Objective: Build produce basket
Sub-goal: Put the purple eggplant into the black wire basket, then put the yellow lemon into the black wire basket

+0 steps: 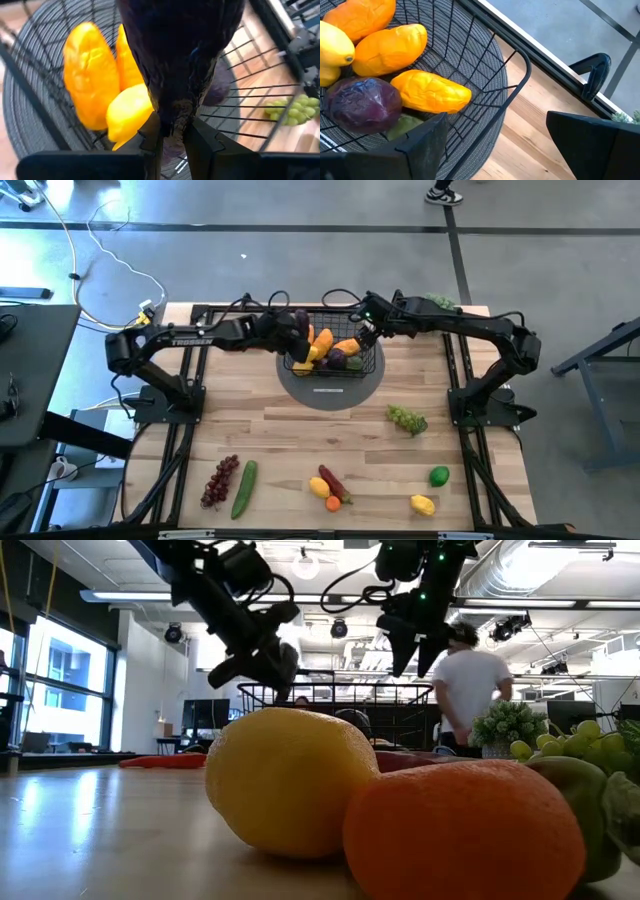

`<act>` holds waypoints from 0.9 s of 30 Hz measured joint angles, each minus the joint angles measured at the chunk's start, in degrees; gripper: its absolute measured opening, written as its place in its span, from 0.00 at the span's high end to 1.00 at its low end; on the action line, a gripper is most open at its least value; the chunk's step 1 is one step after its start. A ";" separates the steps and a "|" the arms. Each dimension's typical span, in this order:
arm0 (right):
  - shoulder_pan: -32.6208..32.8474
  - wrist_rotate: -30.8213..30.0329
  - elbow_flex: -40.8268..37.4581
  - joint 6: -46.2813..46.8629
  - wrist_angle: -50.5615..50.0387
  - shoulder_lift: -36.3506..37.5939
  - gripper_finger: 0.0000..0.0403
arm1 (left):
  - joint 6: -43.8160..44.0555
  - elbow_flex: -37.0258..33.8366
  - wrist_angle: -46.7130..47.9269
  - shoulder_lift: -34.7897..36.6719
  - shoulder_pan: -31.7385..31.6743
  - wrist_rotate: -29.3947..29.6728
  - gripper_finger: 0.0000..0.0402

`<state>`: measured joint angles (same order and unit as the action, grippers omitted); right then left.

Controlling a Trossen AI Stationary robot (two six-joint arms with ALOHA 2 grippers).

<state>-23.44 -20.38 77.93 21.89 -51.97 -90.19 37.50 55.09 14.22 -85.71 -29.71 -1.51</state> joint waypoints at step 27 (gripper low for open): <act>-0.20 0.01 0.00 -5.44 -2.79 0.10 0.21 | 5.93 1.62 1.00 -0.98 -0.93 -0.81 0.60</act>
<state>-23.64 -20.38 77.93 16.45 -54.75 -90.09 43.42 56.71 15.22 -86.70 -30.63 -2.31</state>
